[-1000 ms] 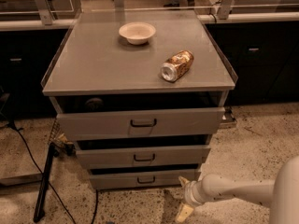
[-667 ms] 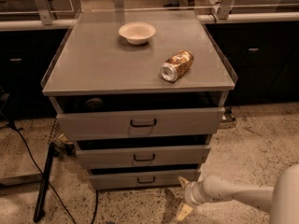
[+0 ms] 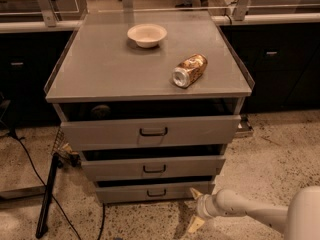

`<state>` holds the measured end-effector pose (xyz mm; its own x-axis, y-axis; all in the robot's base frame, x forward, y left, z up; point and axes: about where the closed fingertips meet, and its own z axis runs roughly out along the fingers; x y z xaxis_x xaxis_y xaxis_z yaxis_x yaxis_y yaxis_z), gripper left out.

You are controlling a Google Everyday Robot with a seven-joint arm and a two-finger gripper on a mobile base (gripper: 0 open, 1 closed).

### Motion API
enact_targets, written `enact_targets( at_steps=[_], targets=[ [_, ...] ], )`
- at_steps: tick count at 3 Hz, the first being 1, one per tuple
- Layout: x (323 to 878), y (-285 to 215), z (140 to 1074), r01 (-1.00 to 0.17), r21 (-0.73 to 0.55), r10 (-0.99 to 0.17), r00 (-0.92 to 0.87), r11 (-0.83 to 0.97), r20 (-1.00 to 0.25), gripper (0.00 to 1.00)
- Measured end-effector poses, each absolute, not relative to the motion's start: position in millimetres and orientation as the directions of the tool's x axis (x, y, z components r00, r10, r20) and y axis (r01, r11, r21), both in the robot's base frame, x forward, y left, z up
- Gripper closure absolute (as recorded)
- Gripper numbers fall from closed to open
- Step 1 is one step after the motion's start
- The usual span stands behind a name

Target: Open bottom drawer

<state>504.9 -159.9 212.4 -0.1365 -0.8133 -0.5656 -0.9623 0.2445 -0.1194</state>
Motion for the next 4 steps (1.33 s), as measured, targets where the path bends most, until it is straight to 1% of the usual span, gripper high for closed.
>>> enact_targets(
  at_steps=[2,4],
  targets=[
    [528.6,-150.2,196.6,-0.969,-0.169,-0.853,-0.068,0.18,-0.517,0.0],
    [549.1,-144.4,189.0,-0.972,-0.187,-0.88,-0.036,0.14,-0.473,0.0]
  ],
)
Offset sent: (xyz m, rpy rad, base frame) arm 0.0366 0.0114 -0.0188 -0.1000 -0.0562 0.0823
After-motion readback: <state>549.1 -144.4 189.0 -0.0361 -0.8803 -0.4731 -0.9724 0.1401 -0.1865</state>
